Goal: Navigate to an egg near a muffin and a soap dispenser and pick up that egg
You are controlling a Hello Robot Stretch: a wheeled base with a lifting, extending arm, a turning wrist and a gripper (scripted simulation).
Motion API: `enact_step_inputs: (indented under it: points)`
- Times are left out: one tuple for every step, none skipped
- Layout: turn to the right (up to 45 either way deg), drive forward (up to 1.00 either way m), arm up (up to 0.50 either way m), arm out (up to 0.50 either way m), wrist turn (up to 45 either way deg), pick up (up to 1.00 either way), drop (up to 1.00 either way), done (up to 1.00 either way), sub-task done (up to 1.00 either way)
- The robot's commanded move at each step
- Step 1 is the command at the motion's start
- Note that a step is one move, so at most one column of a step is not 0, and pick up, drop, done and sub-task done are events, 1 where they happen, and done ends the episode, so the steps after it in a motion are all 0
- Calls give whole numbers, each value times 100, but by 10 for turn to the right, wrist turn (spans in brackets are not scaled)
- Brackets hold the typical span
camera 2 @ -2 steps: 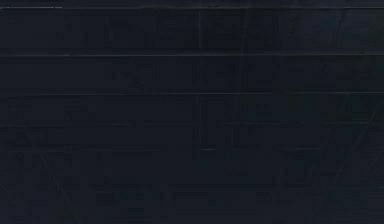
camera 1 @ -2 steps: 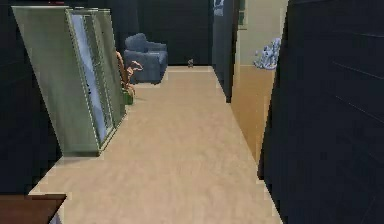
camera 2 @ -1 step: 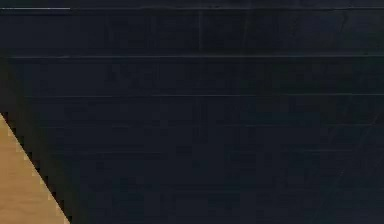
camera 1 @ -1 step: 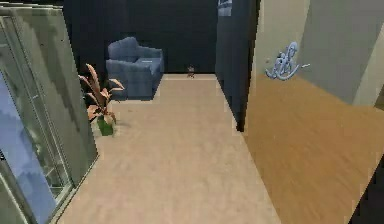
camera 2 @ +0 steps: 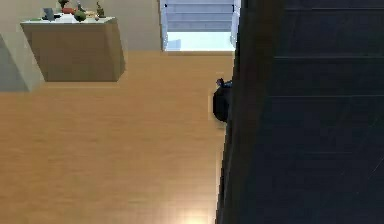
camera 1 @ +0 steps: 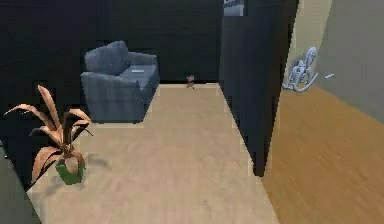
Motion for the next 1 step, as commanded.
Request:
enact_step_inputs:
  points:
    - [450,0,0,0,0,0,0,0,0]
